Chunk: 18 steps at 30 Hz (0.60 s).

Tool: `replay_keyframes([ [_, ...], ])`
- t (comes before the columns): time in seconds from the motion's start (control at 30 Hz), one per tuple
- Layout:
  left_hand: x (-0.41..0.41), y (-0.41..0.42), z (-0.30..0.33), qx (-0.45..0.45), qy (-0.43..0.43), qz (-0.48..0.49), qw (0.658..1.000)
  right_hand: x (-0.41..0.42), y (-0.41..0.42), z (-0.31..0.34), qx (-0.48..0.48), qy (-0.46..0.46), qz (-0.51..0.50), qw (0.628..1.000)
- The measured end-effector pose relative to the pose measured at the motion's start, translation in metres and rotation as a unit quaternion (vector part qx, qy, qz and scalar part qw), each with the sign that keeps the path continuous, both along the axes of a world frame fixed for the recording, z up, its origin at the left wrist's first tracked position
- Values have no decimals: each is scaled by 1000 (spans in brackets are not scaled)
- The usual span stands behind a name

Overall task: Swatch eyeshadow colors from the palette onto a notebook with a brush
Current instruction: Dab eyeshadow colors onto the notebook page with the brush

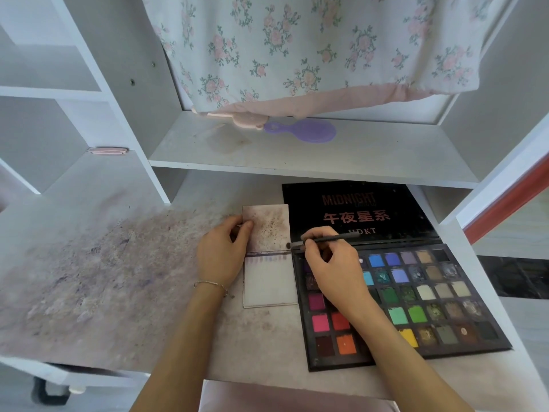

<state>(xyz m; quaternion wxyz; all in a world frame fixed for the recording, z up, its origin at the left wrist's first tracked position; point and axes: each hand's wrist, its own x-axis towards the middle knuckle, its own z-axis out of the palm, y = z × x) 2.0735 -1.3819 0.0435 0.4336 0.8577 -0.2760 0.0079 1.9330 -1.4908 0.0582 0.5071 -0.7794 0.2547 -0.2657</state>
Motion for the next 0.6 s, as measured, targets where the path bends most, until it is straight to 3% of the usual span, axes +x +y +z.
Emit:
replay_keyframes([
  [0.17,1,-1,1,-2,0,1,1000,-6,-3,5,65,-49,-34,996],
  [0.6,0,2,3,-23,24,-8,999,-66,15,9,43,-120,-99,987],
])
